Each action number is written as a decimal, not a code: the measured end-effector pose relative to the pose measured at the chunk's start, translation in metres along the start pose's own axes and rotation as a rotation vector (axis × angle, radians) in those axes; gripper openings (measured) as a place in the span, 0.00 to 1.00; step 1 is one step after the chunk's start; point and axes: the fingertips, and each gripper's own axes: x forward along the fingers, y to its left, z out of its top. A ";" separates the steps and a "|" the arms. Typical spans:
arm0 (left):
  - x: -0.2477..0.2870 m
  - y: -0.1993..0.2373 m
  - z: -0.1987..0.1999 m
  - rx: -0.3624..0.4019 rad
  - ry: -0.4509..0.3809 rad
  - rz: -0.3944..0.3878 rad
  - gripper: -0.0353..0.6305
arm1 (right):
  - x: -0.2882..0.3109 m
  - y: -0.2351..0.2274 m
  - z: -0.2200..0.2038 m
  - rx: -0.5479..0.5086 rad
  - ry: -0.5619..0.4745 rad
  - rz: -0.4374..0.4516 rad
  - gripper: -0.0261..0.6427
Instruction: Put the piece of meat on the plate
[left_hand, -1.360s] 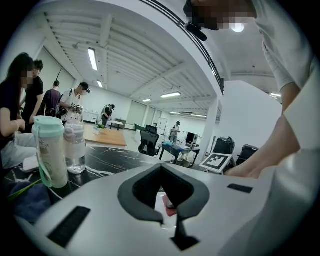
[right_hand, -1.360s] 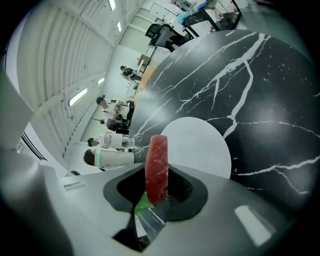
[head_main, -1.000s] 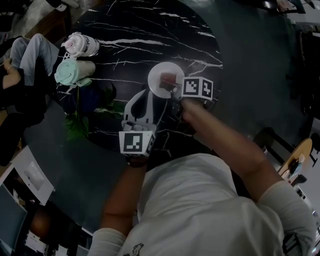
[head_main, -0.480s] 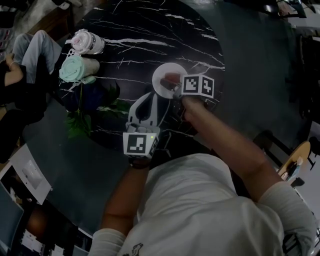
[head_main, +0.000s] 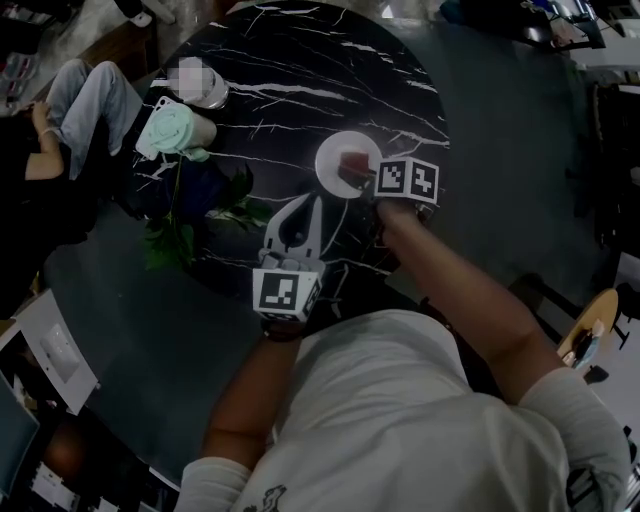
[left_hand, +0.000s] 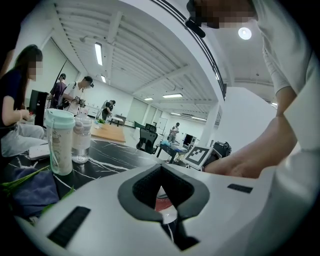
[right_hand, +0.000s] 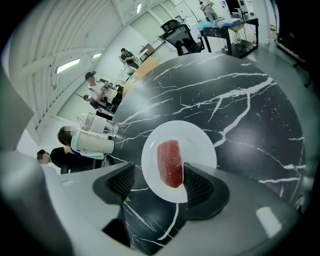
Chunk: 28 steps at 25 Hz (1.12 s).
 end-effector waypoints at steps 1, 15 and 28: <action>-0.003 -0.001 0.002 0.001 -0.005 -0.003 0.06 | -0.004 -0.001 -0.001 -0.001 -0.009 -0.008 0.45; -0.063 -0.041 0.072 0.091 -0.068 -0.075 0.06 | -0.118 0.113 -0.022 -0.345 -0.237 0.209 0.31; -0.155 -0.103 0.179 0.198 -0.169 -0.157 0.06 | -0.292 0.274 -0.105 -0.817 -0.762 0.358 0.04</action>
